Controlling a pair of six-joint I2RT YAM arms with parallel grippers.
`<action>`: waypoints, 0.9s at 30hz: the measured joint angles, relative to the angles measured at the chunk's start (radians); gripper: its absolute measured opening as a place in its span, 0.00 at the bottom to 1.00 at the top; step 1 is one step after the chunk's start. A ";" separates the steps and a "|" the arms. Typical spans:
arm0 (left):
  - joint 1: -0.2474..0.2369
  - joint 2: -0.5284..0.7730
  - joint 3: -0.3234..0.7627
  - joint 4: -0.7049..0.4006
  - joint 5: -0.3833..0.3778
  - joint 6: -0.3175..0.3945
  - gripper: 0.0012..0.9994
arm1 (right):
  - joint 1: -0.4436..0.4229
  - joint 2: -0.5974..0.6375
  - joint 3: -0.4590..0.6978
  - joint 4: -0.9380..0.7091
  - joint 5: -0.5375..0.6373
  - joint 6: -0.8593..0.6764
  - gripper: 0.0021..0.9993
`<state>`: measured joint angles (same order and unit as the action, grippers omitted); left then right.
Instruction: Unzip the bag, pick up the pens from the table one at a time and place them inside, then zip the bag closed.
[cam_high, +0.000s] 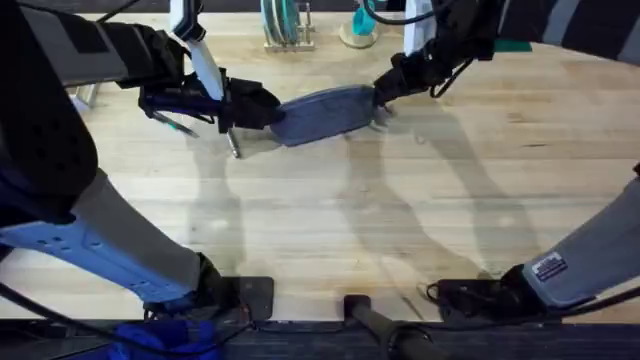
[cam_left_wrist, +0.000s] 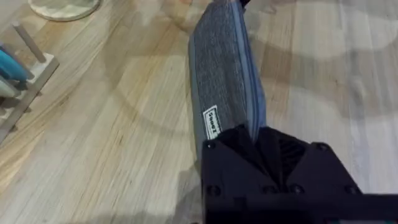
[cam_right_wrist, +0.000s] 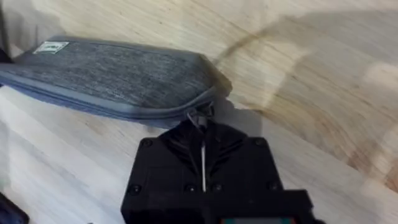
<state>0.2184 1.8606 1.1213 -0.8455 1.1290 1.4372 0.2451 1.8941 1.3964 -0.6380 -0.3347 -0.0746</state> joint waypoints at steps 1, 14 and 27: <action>0.000 0.000 0.000 0.000 0.000 0.000 0.04 | 0.000 0.000 0.000 0.000 0.000 0.000 0.03; 0.000 0.000 0.000 0.000 0.000 0.000 0.04 | 0.000 0.000 0.000 0.000 0.000 0.000 0.03; 0.000 0.000 0.000 0.000 0.000 0.000 0.04 | 0.000 0.000 0.006 -0.034 0.005 0.000 0.03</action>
<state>0.2184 1.8606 1.1213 -0.8459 1.1290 1.4372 0.2447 1.8942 1.4029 -0.6715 -0.3294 -0.0750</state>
